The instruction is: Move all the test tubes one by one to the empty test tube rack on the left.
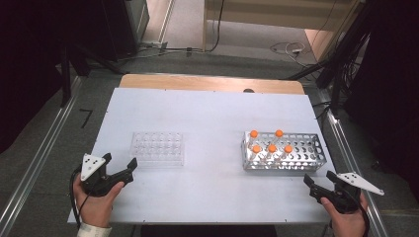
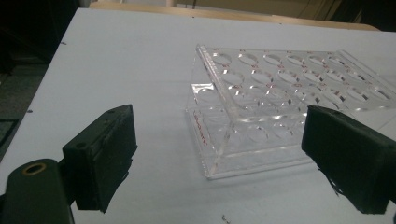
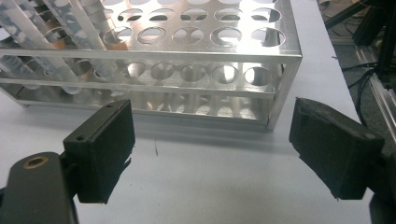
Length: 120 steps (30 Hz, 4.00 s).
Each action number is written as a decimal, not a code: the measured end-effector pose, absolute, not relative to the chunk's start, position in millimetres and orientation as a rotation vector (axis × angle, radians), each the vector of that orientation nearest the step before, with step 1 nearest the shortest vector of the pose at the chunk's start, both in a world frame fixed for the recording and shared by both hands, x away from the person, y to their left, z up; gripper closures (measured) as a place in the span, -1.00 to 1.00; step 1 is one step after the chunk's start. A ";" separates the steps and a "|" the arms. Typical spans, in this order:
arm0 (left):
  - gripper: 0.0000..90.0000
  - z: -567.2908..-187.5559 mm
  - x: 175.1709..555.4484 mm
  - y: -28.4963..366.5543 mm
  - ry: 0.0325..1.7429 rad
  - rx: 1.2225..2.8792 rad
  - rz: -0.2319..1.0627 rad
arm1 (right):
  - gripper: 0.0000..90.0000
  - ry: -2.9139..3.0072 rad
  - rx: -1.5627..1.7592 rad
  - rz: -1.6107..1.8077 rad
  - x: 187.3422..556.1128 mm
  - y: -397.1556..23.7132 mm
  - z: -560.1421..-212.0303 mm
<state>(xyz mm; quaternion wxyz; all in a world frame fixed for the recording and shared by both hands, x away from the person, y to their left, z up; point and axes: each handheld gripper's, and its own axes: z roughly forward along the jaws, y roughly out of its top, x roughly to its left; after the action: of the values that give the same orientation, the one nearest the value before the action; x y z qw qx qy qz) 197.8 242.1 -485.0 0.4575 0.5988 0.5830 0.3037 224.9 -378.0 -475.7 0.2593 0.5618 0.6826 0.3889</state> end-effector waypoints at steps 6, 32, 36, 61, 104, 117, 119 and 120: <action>-0.79 -486.3 199.2 237.7 1.416 1.487 0.745 | -0.71 1.855 1.505 1.055 224.7 -376.0 -475.2; -0.79 -485.6 198.0 234.9 1.414 1.488 0.763 | -0.61 1.876 1.411 1.120 228.3 -350.5 -463.6; -0.79 -485.9 198.2 235.1 1.415 1.489 0.763 | -0.58 1.875 1.397 1.124 231.0 -347.1 -461.2; -0.79 -486.0 198.6 235.9 1.413 1.480 0.763 | -0.09 1.909 1.279 1.165 251.5 -315.2 -455.6; -0.79 -486.7 198.5 235.3 1.410 1.485 0.761 | 0.61 1.856 1.176 1.220 255.7 -301.9 -429.6; -0.78 -481.6 196.1 230.5 1.383 1.476 0.757 | 0.61 1.852 1.112 1.261 227.3 -308.4 -408.9; -0.78 -479.6 195.5 228.2 1.371 1.480 0.754 | 0.61 1.866 1.110 1.266 223.1 -308.6 -410.1; -0.78 -478.6 195.4 226.9 1.363 1.479 0.751 | 0.61 1.871 1.110 1.269 221.0 -308.5 -411.2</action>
<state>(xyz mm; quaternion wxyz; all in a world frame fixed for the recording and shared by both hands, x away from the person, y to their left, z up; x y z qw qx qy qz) 195.4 226.9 -478.6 0.4774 0.6053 0.5579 0.3073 221.0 -308.5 -411.2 0.3066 0.4195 0.7071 0.4795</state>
